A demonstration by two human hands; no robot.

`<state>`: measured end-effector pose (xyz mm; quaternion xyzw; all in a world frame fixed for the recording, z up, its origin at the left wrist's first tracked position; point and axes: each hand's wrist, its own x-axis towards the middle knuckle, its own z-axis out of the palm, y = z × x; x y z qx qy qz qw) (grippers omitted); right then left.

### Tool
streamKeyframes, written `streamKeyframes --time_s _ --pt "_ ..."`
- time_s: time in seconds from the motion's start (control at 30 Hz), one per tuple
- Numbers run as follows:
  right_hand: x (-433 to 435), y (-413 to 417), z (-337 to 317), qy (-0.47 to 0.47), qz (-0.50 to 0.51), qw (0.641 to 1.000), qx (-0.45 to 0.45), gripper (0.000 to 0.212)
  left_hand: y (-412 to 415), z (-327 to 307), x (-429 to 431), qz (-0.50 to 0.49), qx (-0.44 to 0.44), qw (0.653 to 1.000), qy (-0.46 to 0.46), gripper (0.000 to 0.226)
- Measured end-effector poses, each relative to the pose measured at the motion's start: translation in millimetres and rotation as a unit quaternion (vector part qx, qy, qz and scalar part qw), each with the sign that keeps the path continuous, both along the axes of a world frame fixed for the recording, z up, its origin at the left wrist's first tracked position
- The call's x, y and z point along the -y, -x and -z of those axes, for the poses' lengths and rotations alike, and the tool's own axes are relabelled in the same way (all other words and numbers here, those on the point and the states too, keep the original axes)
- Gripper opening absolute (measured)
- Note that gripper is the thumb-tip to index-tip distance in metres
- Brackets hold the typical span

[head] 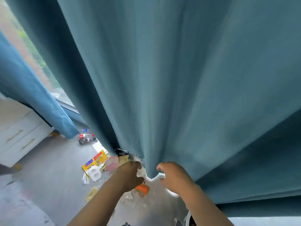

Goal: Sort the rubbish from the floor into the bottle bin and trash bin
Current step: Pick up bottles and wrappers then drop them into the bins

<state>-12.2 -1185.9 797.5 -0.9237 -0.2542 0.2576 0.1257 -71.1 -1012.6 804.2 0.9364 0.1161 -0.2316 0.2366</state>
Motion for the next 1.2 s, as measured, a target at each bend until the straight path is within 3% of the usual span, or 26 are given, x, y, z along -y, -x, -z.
streamKeyframes --time_s 0.47,0.93,1.2 --pt "-255.7 59.1 -21.6 -0.002 -0.160 0.987 0.000 0.034 115.4 -6.7 -230.4 -0.201 0.019 0.979 -0.010 0.047" --pt "-405.5 52.1 -15.6 -0.002 -0.339 0.941 0.000 0.040 166.3 -13.9 -321.8 -0.392 0.004 0.920 0.007 0.047" --pt "-458.0 24.4 -16.6 -0.026 -0.375 0.927 0.004 0.040 149.5 -17.7 -355.0 -0.437 0.015 0.899 0.001 0.046"
